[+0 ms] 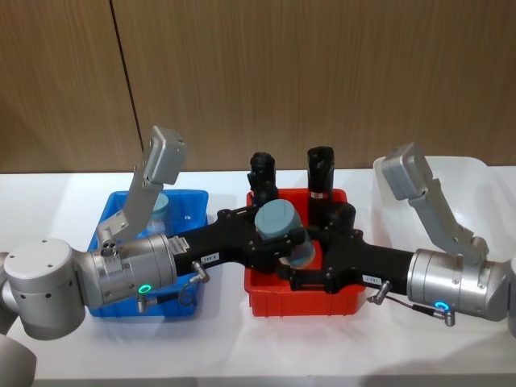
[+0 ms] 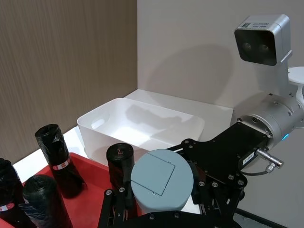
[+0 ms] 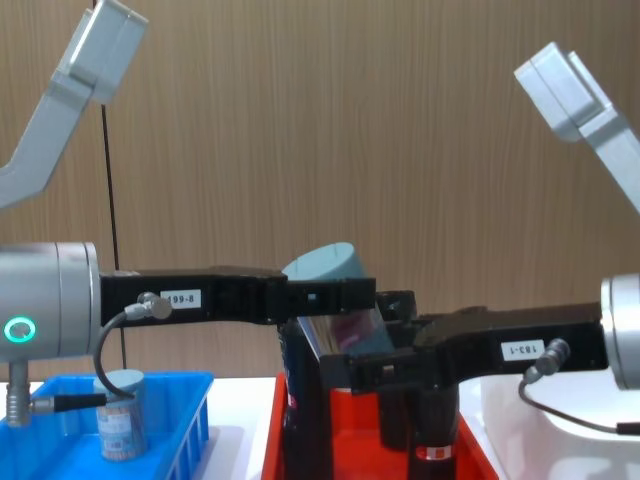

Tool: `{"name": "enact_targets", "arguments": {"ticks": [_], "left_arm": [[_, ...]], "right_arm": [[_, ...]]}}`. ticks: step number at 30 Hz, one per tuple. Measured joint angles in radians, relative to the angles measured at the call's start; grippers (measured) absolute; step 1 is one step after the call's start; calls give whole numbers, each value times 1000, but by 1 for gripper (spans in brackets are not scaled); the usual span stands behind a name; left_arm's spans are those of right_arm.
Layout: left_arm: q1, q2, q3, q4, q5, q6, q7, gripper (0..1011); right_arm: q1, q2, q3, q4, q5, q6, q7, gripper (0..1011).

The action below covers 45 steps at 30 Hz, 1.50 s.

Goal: Pick the cotton swabs from the blue box and place them into the white box.

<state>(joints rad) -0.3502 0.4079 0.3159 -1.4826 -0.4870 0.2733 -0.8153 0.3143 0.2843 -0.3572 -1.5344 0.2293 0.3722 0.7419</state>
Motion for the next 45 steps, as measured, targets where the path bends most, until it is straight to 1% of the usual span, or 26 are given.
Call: {"name": "enact_targets", "arguments": {"ticks": [20,23,28,34,36,37,38,39,40,41,42,45], "left_arm": [[0,0,0,0,0,0,0,664],[0,0,0,0,0,0,0,663],[0,0,0,0,0,0,0,664],[0,0,0,0,0,0,0,663],[0,0,0,0,0,0,0,666],[0,0,0,0,0,0,0,676],[0,0,0,0,0,0,0,723],[0,0,0,0,0,0,0,734],[0,0,0,0,0,0,0,777],[0,0,0,0,0,0,0,777],[0,0,0,0,0,0,0,830],[0,0,0,0,0,0,0,908]], "right_arm": [[18,-12,-21,13,7,-1,3,996],[20,-14,-24,15,8,-2,2,949],[23,-16,-28,18,9,-5,-1,825],[26,-17,-32,21,14,-7,-4,642],[27,-17,-33,22,16,-7,-5,633],[27,-17,-34,23,17,-7,-5,633],[28,-17,-35,23,17,-8,-5,633],[28,-17,-35,23,18,-9,-6,633],[29,-17,-36,24,19,-9,-7,632],[29,-17,-36,24,19,-9,-7,633],[29,-17,-36,24,20,-10,-8,633],[30,-16,-37,24,24,-12,-9,632]]}}
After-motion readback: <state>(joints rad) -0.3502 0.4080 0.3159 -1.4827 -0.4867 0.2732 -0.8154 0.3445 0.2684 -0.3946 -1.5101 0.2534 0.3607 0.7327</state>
